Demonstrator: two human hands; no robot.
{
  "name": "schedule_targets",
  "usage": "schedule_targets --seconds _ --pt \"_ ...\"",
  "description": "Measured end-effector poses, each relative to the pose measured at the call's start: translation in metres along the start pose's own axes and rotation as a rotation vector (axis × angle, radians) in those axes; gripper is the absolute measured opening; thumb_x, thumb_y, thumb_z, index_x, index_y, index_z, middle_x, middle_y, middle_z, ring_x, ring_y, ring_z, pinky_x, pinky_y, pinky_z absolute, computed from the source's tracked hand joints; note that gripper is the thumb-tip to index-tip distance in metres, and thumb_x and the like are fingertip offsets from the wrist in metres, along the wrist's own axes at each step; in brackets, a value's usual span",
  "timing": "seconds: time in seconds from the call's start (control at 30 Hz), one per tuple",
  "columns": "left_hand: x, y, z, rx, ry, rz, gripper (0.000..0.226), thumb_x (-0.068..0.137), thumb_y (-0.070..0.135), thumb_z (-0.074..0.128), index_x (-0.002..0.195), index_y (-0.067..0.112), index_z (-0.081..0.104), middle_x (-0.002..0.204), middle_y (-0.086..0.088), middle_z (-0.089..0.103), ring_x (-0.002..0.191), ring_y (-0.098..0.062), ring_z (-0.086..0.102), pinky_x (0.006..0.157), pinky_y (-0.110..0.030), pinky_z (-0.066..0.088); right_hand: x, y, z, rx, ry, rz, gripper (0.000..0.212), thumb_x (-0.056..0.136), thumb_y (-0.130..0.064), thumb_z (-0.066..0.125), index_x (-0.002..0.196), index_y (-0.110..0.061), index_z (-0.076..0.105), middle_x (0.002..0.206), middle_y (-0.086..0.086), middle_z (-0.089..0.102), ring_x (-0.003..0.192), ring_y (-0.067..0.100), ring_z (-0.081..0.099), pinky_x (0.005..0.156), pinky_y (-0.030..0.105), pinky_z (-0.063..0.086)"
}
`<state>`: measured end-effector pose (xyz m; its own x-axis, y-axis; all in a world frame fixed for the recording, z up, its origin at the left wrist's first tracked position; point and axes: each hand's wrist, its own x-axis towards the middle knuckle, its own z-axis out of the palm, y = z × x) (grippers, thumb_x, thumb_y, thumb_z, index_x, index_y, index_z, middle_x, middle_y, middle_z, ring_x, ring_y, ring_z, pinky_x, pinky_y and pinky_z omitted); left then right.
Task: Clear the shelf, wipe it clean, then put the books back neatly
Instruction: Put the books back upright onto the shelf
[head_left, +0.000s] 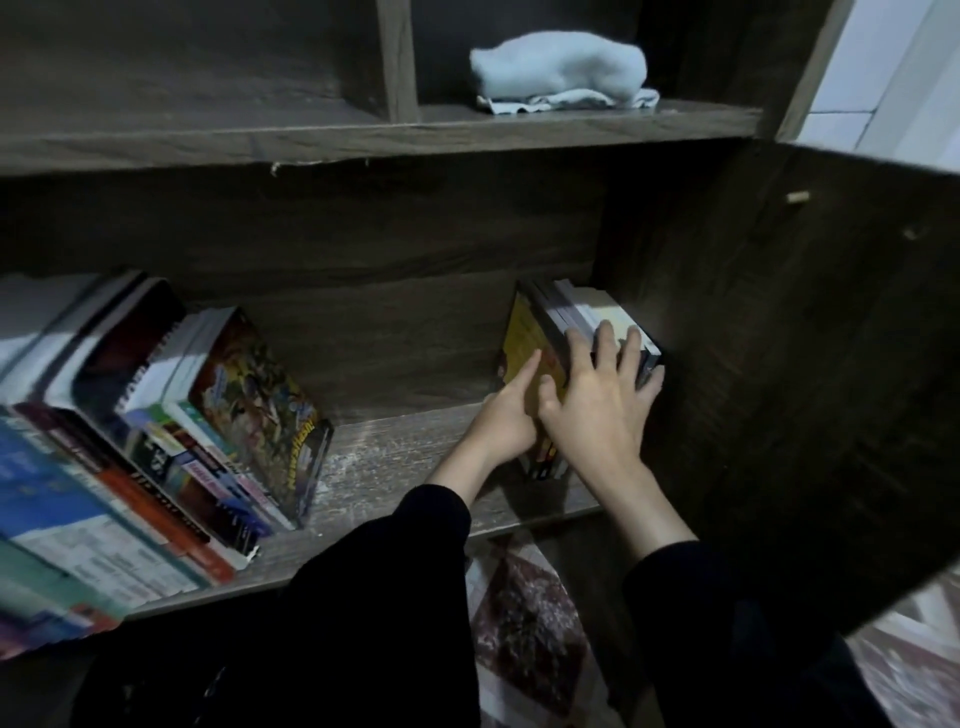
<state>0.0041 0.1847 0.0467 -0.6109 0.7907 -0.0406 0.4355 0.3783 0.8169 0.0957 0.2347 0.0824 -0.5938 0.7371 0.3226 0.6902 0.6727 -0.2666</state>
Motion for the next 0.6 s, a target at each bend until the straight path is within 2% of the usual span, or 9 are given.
schedule_targets --seconds 0.13,0.23,0.33,0.43,0.5,0.53,0.6 --pt "-0.014 -0.004 -0.011 -0.066 0.058 -0.014 0.069 0.094 0.006 0.048 0.151 0.033 0.020 0.150 -0.006 0.038 0.129 -0.025 0.047 0.081 -0.018 0.042 -0.003 -0.011 -0.002 0.012 0.040 -0.029 0.067 0.092 -0.034 0.050 0.150 -0.021 0.021 0.159 0.015 0.000 0.145 0.034 -0.012 0.114 0.058 -0.003" --pt "-0.031 -0.006 -0.023 -0.095 0.149 -0.014 0.061 0.094 0.005 0.047 0.149 0.026 0.029 0.146 -0.005 0.043 0.132 -0.022 0.043 0.091 -0.016 0.036 -0.011 -0.031 -0.001 0.209 0.131 -0.072 0.070 0.089 -0.021 0.054 0.150 -0.020 0.021 0.158 0.018 -0.007 0.145 0.033 -0.016 0.116 0.050 -0.001" --pt "-0.057 -0.008 -0.043 -0.034 0.346 -0.046 0.054 0.095 0.012 0.050 0.145 0.027 0.036 0.141 -0.007 0.047 0.130 -0.024 0.042 0.101 -0.027 0.035 -0.023 -0.059 0.004 0.409 0.187 -0.101 0.067 0.089 -0.014 0.053 0.149 -0.021 0.025 0.158 0.016 0.001 0.145 0.029 -0.008 0.117 0.045 0.008" --pt "-0.096 -0.018 -0.082 0.234 0.667 -0.067 0.056 0.091 0.012 0.053 0.144 0.023 0.038 0.142 -0.008 0.039 0.129 -0.026 0.035 0.103 -0.028 0.028 -0.036 -0.094 0.015 0.542 0.128 -0.116 0.065 0.088 -0.011 0.054 0.147 -0.020 0.029 0.156 0.017 0.013 0.145 0.030 0.003 0.116 0.044 0.011" --pt "-0.124 -0.030 -0.112 0.385 0.864 -0.073 0.060 0.089 0.012 0.055 0.146 0.018 0.034 0.149 -0.012 0.027 0.132 -0.030 0.031 0.104 -0.032 0.029 -0.044 -0.120 0.027 0.581 0.048 -0.142 0.065 0.086 -0.012 0.055 0.147 -0.019 0.031 0.155 0.018 0.019 0.143 0.032 0.008 0.115 0.044 0.013" --pt "-0.135 -0.037 -0.124 0.438 0.905 -0.114 0.063 0.089 0.014 0.055 0.148 0.016 0.030 0.153 -0.015 0.019 0.134 -0.032 0.030 0.104 -0.035 0.031 -0.049 -0.133 0.033 0.589 -0.015 -0.165 0.067 0.086 -0.013 0.055 0.147 -0.019 0.029 0.155 0.017 0.020 0.143 0.032 0.009 0.115 0.043 0.013" --pt "-0.151 -0.051 -0.142 0.509 0.857 -0.253 0.072 0.091 0.021 0.053 0.151 0.014 0.015 0.158 -0.016 0.001 0.132 -0.037 0.034 0.100 -0.039 0.037 -0.056 -0.157 0.045 0.606 -0.186 -0.246 0.073 0.086 -0.016 0.054 0.150 -0.023 0.021 0.156 0.014 0.019 0.143 0.030 0.008 0.115 0.041 0.013"
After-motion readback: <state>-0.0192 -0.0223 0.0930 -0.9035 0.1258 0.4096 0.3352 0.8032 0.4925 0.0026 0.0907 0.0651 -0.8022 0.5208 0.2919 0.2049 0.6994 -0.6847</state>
